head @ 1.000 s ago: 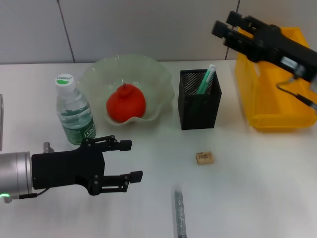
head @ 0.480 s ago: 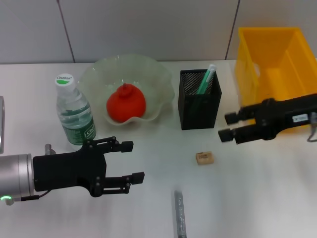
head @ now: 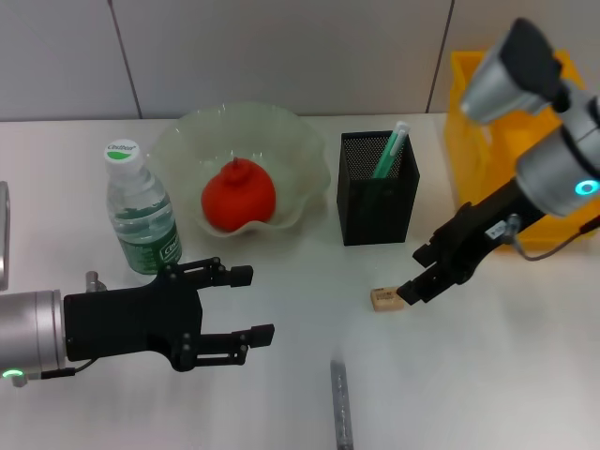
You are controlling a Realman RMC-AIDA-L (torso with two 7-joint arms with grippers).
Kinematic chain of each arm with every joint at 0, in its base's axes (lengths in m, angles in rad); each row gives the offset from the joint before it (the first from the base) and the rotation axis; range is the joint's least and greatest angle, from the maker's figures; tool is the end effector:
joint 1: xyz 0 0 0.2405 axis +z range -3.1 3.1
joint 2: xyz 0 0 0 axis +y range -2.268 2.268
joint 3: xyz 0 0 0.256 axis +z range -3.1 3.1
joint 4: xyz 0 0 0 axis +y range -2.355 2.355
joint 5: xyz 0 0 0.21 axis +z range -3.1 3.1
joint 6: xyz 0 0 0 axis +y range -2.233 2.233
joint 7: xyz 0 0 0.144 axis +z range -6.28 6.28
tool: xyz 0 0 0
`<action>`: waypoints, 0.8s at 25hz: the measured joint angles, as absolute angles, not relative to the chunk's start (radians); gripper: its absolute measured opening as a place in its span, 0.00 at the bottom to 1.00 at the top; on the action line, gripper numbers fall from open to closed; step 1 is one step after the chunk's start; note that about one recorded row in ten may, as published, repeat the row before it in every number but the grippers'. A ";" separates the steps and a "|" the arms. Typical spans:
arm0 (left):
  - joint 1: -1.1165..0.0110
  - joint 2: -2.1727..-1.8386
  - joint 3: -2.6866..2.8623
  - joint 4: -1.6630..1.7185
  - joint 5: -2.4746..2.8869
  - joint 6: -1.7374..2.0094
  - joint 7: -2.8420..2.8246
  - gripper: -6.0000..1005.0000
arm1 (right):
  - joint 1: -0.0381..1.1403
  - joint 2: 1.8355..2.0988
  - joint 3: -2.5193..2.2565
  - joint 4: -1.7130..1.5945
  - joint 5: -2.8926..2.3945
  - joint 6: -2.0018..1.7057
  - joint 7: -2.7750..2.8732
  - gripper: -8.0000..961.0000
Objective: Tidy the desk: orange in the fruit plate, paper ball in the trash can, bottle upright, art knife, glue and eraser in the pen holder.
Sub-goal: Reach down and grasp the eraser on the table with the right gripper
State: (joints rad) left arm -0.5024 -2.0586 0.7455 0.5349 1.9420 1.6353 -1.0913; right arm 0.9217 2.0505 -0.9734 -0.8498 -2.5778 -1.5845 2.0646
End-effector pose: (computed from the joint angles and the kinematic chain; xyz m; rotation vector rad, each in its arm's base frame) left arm -0.2663 0.3031 -0.0158 -2.8170 -0.3356 -0.7794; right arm 0.1696 0.3990 -0.0018 -2.9123 0.7157 -0.3606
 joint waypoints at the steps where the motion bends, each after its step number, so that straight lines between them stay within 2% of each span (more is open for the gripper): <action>1: -0.503 -2.059 0.745 0.535 1.942 1.636 -1.091 0.75 | 0.926 2.060 -1.020 -0.843 -2.589 -1.545 2.064 0.71; 6: -0.503 -2.059 0.745 0.534 1.941 1.636 -1.090 0.75 | 0.930 2.074 -1.119 -0.820 -2.588 -1.457 2.055 0.70; 14: -0.502 -2.061 0.745 0.534 1.927 1.635 -1.089 0.75 | 0.931 2.083 -1.210 -0.760 -2.554 -1.336 2.019 0.70; 20: -0.502 -2.062 0.745 0.534 1.926 1.634 -1.092 0.75 | 0.938 2.084 -1.257 -0.735 -2.534 -1.303 2.006 0.64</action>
